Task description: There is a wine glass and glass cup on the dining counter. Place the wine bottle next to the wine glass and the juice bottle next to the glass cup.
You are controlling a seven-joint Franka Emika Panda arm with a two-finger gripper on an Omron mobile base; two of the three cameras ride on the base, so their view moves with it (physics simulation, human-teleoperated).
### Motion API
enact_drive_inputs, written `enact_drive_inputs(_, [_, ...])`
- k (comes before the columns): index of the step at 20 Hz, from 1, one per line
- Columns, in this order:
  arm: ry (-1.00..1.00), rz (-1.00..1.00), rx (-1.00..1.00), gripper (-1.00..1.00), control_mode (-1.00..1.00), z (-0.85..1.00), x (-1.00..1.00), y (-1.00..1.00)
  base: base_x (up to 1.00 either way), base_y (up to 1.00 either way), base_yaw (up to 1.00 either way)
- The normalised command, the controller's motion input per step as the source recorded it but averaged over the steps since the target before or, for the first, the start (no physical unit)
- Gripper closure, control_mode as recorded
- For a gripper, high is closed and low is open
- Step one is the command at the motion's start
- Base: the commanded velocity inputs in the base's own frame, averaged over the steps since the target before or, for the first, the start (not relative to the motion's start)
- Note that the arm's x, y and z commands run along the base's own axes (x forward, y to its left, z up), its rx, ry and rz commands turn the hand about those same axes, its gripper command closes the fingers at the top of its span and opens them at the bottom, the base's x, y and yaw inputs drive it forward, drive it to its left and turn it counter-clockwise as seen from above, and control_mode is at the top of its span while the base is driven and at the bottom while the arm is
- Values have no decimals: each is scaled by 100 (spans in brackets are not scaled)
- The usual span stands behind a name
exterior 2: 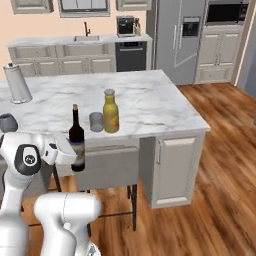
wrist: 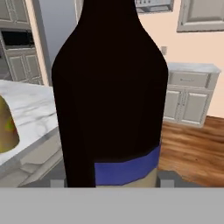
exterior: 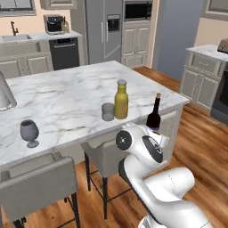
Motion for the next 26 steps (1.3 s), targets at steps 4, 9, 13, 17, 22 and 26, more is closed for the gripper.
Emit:
enact_drive_inputs(4, [0, 0, 0, 100, 100, 0, 0, 0, -34, 91, 10])
enact_drive_inputs(9, [0, 0, 0, 100, 100, 0, 0, 0, -23, 91, 11])
enact_drive_inputs(13, [0, 0, 0, 100, 100, 0, 0, 0, -7, 90, 16])
enact_drive_inputs(17, [0, 0, 0, 100, 100, 0, 0, 0, 2, 83, 11])
enact_drive_inputs(22, [0, 0, 0, 100, 100, 0, 0, 0, 14, 70, 10])
enact_drive_inputs(26, [0, 0, 0, 100, 100, 0, 0, 0, 52, 31, 11])
